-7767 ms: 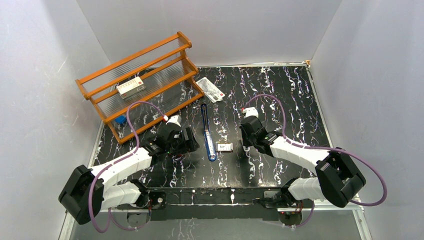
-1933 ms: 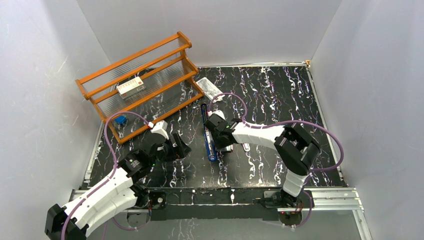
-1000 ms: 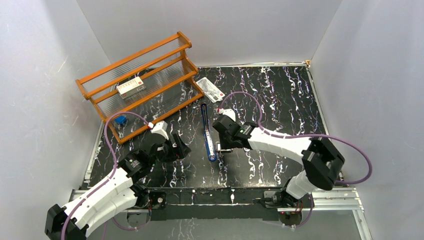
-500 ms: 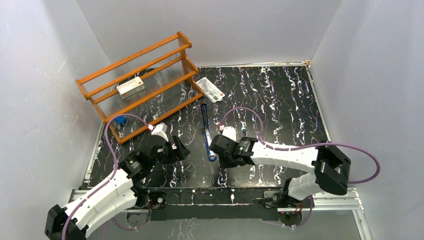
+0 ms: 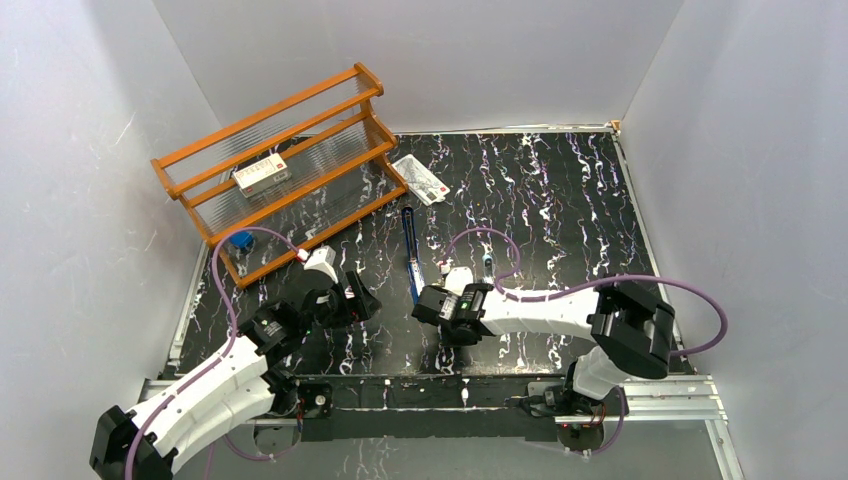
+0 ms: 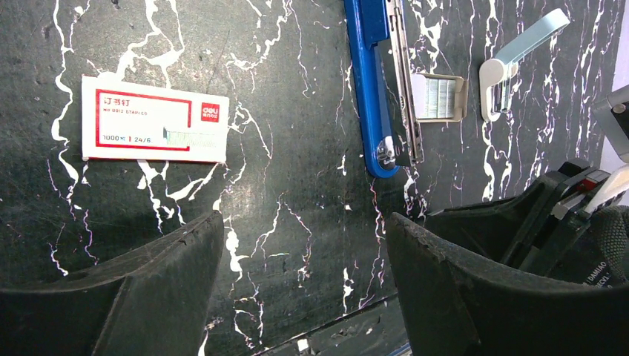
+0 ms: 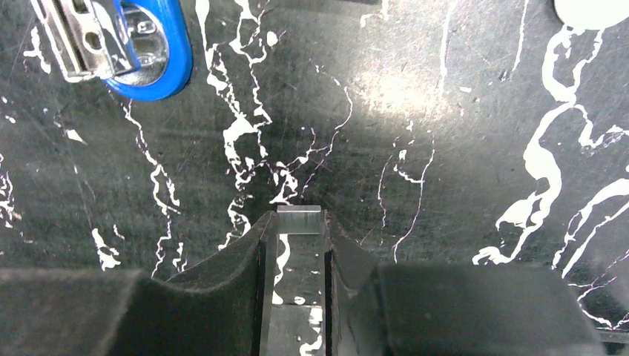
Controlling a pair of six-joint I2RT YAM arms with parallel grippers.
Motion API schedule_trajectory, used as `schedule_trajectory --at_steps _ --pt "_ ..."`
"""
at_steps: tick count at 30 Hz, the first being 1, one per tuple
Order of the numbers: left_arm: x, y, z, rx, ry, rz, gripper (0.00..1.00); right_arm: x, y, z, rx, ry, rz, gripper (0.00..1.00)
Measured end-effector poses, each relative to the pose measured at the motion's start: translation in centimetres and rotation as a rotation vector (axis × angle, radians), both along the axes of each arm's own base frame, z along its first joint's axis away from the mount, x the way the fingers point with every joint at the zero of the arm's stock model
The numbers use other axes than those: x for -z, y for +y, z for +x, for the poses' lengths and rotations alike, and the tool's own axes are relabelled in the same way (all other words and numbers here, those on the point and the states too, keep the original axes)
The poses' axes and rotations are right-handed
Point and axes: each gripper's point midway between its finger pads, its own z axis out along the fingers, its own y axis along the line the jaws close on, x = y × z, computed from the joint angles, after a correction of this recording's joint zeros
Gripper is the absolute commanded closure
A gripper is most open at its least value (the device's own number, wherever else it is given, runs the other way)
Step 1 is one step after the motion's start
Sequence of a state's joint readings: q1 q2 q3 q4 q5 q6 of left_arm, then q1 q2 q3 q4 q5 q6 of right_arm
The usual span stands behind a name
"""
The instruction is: Load the staples into the stapler
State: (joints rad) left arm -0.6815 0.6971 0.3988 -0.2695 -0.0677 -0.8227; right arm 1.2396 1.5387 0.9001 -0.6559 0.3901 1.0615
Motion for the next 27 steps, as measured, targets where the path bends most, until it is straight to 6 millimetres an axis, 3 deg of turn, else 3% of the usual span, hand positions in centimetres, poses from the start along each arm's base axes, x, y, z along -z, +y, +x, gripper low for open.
schedule_trajectory --at_steps 7,17,23,27 --pt "0.4 0.0 0.0 0.001 0.013 0.010 0.23 0.6 -0.2 0.5 0.041 -0.021 -0.020 0.66" --pt "0.4 0.0 0.0 0.001 0.013 0.010 0.22 0.5 0.2 0.8 0.002 -0.033 -0.009 0.47" --pt "0.3 0.1 0.0 0.000 0.011 0.011 0.23 -2.2 0.7 1.7 -0.217 -0.075 0.085 0.44" --pt "0.3 0.8 0.0 -0.033 0.010 0.029 0.22 -4.3 1.0 2.1 -0.465 -0.109 0.128 0.43"
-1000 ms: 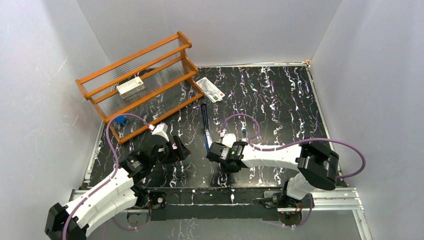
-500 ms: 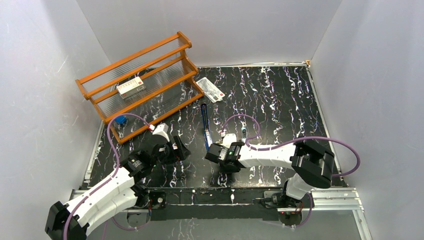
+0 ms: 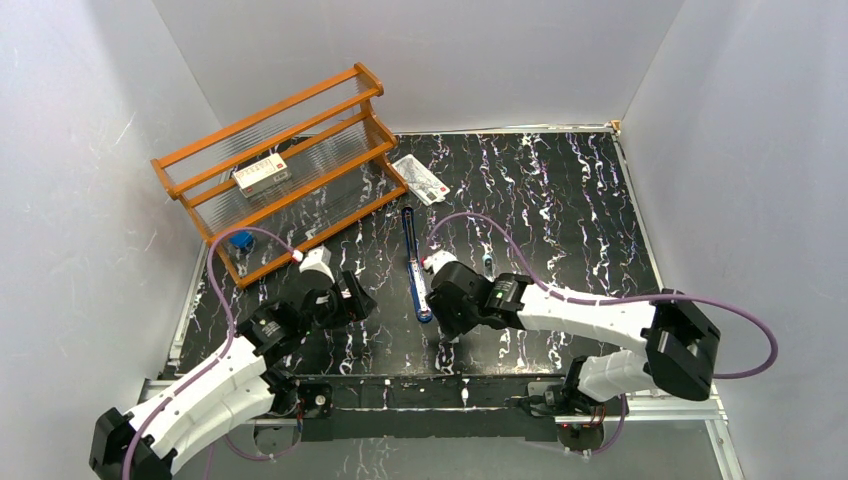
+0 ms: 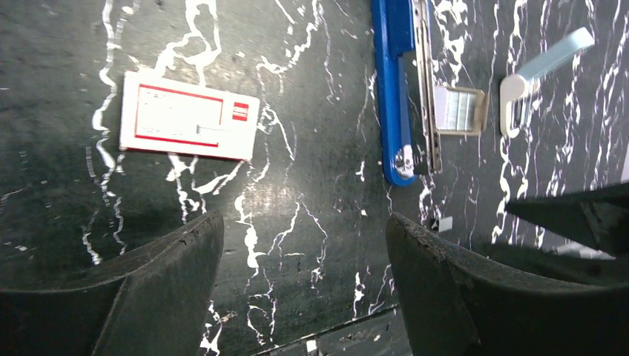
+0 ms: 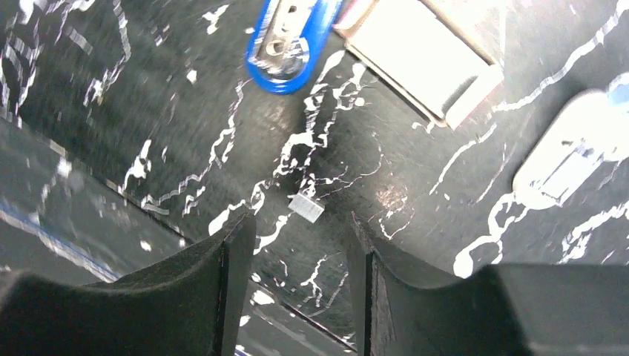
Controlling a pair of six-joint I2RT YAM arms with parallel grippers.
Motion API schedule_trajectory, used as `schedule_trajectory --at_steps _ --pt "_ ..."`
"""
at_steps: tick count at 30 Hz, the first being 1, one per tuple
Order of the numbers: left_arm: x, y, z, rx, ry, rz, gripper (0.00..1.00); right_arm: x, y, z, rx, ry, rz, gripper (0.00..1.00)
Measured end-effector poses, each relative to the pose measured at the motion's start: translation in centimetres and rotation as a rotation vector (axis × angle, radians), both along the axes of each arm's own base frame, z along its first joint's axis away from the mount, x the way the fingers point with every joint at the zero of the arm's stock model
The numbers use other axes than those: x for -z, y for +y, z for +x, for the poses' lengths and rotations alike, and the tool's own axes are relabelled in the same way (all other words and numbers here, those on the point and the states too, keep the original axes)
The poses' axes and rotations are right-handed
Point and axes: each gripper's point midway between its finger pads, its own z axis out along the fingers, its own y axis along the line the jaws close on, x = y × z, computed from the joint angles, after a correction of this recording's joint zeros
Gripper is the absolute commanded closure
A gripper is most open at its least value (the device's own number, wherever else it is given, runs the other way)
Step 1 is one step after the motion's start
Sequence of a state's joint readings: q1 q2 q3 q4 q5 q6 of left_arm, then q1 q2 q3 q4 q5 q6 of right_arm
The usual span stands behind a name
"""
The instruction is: Load the staples into the stapler
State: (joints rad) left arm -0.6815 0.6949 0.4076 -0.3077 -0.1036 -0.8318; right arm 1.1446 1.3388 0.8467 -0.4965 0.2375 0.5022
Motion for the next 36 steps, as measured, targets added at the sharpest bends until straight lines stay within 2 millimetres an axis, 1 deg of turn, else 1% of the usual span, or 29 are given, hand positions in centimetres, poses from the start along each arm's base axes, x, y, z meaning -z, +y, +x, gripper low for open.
schedule_trajectory --at_steps 3,7,11,14,16,18,21,24,30,36 --pt "-0.4 1.1 0.3 -0.068 -0.002 0.023 0.22 -0.4 0.2 -0.6 -0.191 -0.018 -0.008 0.42" --pt "-0.6 2.6 0.6 -0.165 0.009 0.052 0.22 0.2 0.1 -1.6 -0.417 0.004 -0.068 0.41" --pt "-0.1 3.6 0.2 -0.214 0.033 0.076 0.21 2.0 0.1 -1.8 -0.567 0.047 -0.173 0.40" --pt "0.0 4.0 0.1 -0.234 0.037 0.085 0.21 3.8 -0.6 -2.1 -0.646 0.094 -0.245 0.39" --pt "0.0 4.2 0.1 -0.241 0.034 0.090 0.20 4.4 -1.3 -2.4 -0.686 0.116 -0.283 0.39" --pt "0.0 4.4 0.1 -0.246 0.032 0.096 0.20 4.6 -1.4 -2.4 -0.713 0.123 -0.299 0.40" --pt "0.1 4.6 0.0 -0.251 0.034 0.105 0.19 4.6 -0.8 -2.2 -0.750 0.122 -0.298 0.40" --pt "0.2 4.7 0.1 -0.255 0.033 0.112 0.19 4.8 -0.8 -2.2 -0.773 0.124 -0.302 0.41" --pt "0.6 4.8 0.1 -0.254 0.045 0.132 0.19 5.0 -0.7 -2.0 -0.789 0.113 -0.306 0.46" --pt "0.9 4.8 0.1 -0.250 0.053 0.143 0.19 5.1 -0.1 -1.6 -0.801 0.085 -0.295 0.51"
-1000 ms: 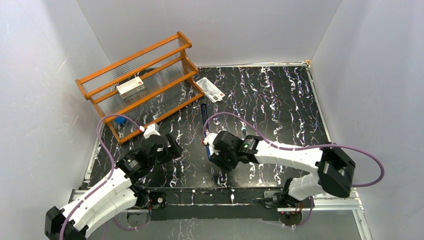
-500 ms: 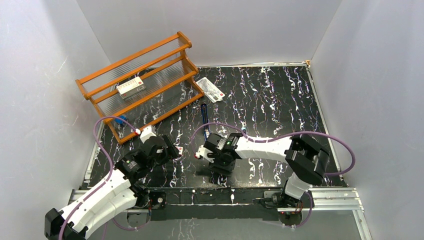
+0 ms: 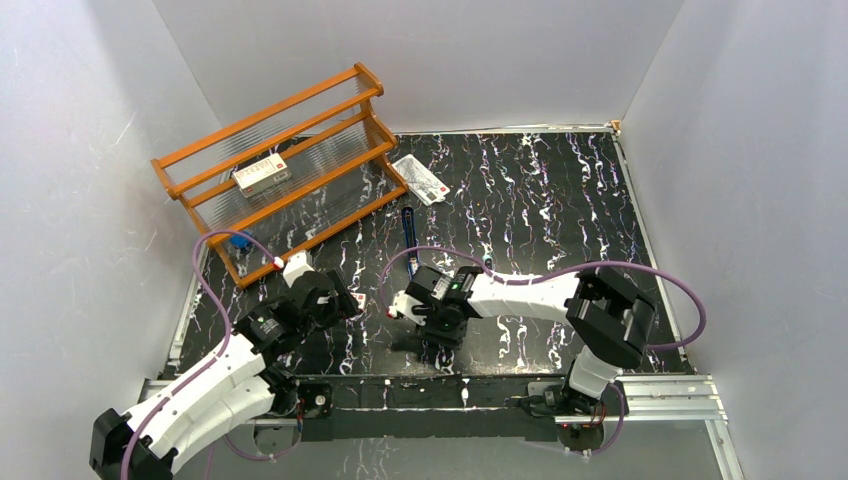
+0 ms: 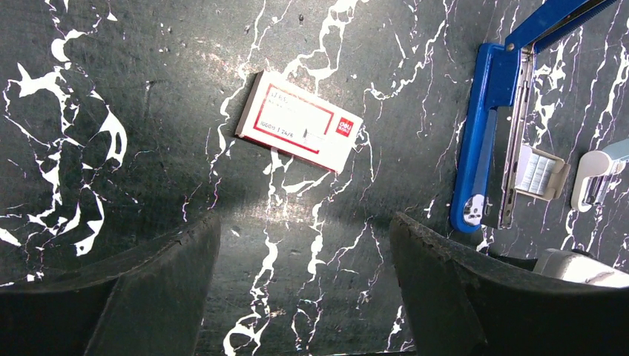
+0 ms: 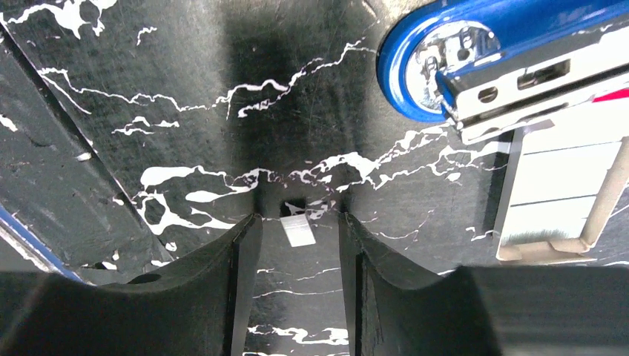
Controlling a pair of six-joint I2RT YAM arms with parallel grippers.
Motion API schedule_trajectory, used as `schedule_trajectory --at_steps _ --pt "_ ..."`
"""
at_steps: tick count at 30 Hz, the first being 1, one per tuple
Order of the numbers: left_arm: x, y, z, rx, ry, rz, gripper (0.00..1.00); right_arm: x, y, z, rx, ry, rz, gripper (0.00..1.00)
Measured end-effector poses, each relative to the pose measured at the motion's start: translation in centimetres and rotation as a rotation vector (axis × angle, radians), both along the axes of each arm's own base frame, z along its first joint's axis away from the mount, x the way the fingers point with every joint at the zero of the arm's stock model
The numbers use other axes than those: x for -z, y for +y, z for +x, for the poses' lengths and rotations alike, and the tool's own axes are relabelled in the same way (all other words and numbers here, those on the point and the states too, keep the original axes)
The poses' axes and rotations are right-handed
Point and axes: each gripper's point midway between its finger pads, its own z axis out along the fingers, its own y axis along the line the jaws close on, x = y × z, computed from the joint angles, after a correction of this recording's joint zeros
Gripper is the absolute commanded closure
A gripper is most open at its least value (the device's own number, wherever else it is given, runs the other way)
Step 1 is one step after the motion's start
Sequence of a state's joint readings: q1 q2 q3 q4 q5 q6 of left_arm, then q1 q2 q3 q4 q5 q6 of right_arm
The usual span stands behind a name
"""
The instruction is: Load the staples into the stapler
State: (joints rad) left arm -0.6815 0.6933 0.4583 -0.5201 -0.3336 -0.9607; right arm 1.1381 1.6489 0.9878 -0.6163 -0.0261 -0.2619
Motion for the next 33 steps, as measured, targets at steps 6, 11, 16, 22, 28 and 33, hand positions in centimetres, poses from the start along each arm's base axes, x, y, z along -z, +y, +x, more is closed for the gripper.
schedule_trajectory --at_steps 6,11,16,22,28,33 --pt "0.1 -0.1 0.1 0.003 0.001 0.004 0.18 0.2 0.2 0.5 0.005 -0.022 -0.005 0.62" --pt "0.1 -0.1 0.1 0.005 0.000 0.005 0.18 0.2 0.2 1.1 0.033 -0.050 -0.015 0.68" --pt "0.1 -0.1 0.1 0.005 0.000 0.006 0.18 0.1 0.0 2.3 0.101 -0.100 -0.035 0.69" --pt "0.1 -0.1 0.1 0.005 0.000 0.006 0.18 0.0 -0.3 4.0 0.236 -0.137 -0.033 0.70" --pt "0.0 -0.2 0.3 0.006 -0.005 0.001 0.18 -1.1 -0.4 6.3 0.485 -0.150 0.033 0.70" --pt "0.0 -0.3 0.4 0.006 -0.007 -0.002 0.18 -1.7 -0.1 6.7 0.706 -0.128 0.085 0.72"
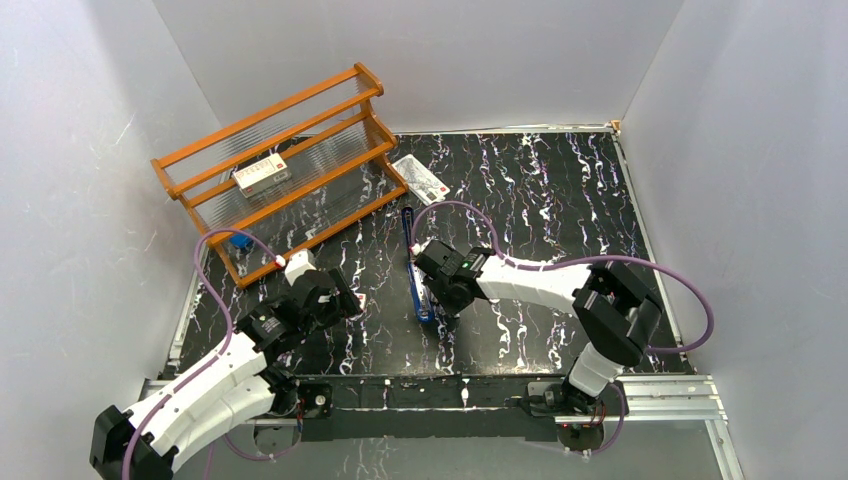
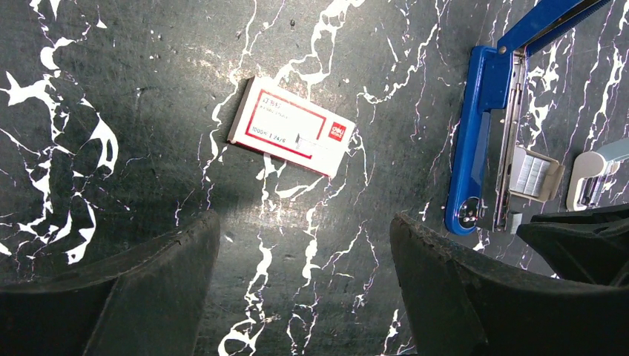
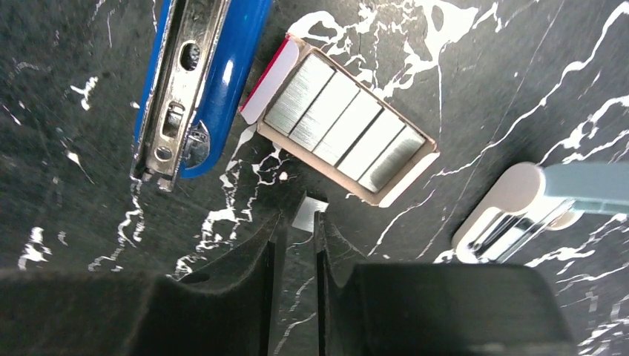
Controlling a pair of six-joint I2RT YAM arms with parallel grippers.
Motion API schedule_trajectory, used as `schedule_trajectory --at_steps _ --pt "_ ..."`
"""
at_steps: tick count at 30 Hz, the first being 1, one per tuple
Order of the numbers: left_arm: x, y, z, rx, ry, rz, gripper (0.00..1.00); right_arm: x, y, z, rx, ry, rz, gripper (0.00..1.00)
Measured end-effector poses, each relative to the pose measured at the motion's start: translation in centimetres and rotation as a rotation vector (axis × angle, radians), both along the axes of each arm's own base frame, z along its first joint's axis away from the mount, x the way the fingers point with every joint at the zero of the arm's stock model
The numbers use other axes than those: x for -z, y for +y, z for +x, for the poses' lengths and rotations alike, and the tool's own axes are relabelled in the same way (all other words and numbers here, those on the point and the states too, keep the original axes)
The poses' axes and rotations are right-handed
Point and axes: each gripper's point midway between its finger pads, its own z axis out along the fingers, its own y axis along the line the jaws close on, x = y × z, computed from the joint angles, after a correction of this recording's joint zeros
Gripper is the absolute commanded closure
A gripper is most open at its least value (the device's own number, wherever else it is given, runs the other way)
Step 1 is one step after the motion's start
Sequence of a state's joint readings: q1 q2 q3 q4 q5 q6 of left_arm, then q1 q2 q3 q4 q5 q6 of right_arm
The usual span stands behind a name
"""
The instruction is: Load the staples into the stapler
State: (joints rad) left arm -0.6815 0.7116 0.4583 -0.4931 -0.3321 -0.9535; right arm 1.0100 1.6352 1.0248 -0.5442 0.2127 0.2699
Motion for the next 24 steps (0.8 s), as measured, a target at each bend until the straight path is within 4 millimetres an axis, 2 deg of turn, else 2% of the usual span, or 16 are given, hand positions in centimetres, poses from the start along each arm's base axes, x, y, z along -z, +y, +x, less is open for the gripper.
schedule_trajectory --at_steps 4,12,14,19,24 --pt "-0.1 -0.1 0.1 0.000 -0.004 -0.004 0.18 0.0 0.3 -0.4 0.115 0.028 0.032 0.70" --pt "-0.3 -0.3 0.3 0.002 -0.014 -0.015 0.18 -0.2 -0.2 -0.5 0.221 0.023 0.017 0.44" --pt "-0.3 -0.3 0.3 0.002 -0.014 -0.015 0.18 -0.4 -0.2 -0.2 0.247 0.013 0.017 0.41" --pt "-0.2 -0.3 0.3 0.003 -0.013 -0.015 0.18 -0.2 -0.3 0.1 0.301 -0.004 0.013 0.43" --pt "-0.1 -0.3 0.2 0.004 -0.011 -0.015 0.18 0.9 -0.2 0.2 0.335 0.004 -0.003 0.48"
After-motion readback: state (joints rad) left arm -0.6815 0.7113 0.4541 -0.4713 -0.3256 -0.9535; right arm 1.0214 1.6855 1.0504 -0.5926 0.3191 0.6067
